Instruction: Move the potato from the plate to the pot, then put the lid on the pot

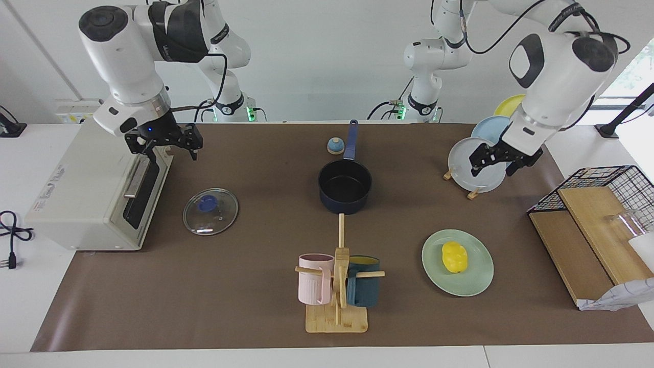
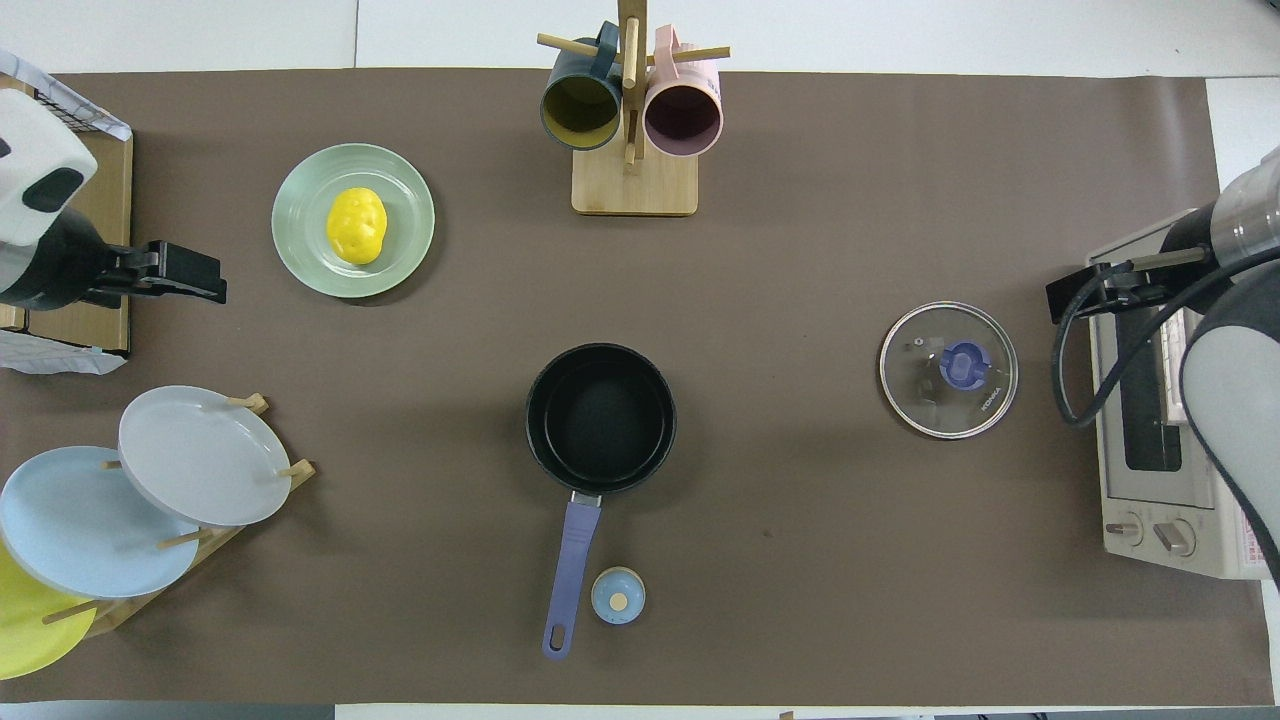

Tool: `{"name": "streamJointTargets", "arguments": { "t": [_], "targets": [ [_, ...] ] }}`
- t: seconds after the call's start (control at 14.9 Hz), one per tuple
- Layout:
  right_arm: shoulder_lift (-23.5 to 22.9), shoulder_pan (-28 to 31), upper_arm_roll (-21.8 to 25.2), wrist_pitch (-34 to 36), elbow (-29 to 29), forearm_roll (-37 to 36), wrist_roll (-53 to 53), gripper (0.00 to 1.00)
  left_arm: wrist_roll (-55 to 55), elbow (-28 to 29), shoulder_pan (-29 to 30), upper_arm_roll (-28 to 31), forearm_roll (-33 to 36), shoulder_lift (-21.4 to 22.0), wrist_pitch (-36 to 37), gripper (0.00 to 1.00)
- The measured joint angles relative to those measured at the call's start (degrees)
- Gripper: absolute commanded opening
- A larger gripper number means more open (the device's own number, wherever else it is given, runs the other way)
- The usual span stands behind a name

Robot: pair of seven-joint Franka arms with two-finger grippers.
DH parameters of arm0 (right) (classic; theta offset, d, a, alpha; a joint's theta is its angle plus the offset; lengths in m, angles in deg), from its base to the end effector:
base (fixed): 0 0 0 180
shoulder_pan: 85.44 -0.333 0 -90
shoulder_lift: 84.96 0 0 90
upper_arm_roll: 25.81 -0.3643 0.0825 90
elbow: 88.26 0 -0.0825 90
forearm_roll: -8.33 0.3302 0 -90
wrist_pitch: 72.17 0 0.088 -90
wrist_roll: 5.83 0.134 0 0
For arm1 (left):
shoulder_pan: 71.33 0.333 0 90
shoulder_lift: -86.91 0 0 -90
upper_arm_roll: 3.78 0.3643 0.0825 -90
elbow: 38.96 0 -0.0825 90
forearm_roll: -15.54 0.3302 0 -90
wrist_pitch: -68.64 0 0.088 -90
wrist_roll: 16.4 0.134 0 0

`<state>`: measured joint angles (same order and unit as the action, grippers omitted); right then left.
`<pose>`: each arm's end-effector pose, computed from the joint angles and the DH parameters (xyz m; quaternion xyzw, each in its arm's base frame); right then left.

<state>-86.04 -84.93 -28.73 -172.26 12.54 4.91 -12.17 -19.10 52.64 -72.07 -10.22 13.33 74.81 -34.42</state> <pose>0.5131 0.0144 0.5720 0.9961 0.0819 -0.0166 0.0283 0.5793 -0.0709 0.5398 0.9990 -0.0334 -0.0076 0.0300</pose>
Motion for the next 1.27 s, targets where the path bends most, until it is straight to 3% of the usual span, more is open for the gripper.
{"name": "streamJointTargets", "arguments": {
  "t": [0.2, 0.47, 0.74, 1.27],
  "targets": [
    [-1.0, 0.3, 0.0, -8.5, 6.2, 0.0, -2.2, 1.0, -0.1, -2.8, -1.5, -0.1, 0.0, -9.4, -7.9, 1.0],
    [-2.5, 0.1, -0.3, -21.5, 16.4, 0.0, -3.5, 1.0, -0.6, -4.2, -3.9, 0.0, 1.6, -17.0, -15.2, 1.0],
    [-3.2, 0.1, -0.3, -30.3, 23.8, 0.0, -4.3, 1.0, -0.7, -5.7, -4.1, 0.4, 4.2, -19.8, -16.5, 1.0],
    [-3.0, 0.2, -0.2, -34.0, 27.4, 0.0, -5.7, 1.0, -0.7, -6.4, -4.1, 0.8, 5.3, -21.9, -21.0, 1.0]
  ]
}}
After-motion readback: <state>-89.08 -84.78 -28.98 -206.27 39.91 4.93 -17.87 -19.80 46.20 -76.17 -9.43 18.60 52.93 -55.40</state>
